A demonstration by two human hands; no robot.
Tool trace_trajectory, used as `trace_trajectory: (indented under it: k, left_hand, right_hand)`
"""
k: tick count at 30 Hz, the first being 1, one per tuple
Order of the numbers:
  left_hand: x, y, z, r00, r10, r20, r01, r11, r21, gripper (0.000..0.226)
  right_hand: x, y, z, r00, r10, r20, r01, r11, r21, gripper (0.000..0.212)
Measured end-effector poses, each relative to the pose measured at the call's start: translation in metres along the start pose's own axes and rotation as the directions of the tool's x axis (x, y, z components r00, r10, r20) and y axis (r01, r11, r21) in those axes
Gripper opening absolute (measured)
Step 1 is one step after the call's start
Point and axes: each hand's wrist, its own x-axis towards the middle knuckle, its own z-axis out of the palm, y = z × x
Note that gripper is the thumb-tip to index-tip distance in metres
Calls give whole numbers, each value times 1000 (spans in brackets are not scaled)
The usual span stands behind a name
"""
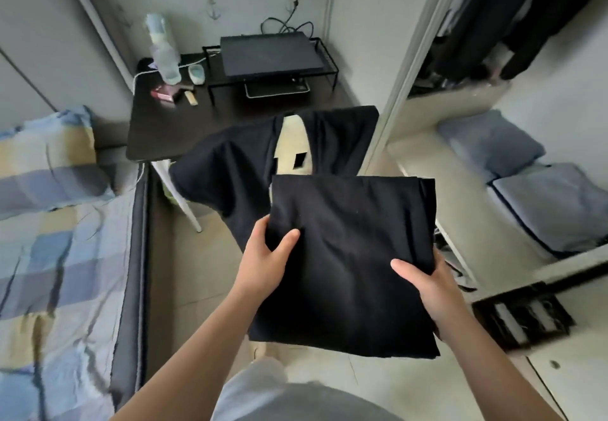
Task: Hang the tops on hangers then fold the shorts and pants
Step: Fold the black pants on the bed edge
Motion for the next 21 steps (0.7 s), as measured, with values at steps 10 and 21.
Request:
trace_trajectory:
  k: [10,21]
  left_hand:
    - [158,60,149,875,63,480,-114,990,78,41]
    - [253,93,264,706,19,708,-170,975,143,39]
  right_hand:
    - [55,-23,-74,907,7,-422,49,991,122,53]
    - [107,-32,-104,764,191,-616,-8,958,287,63]
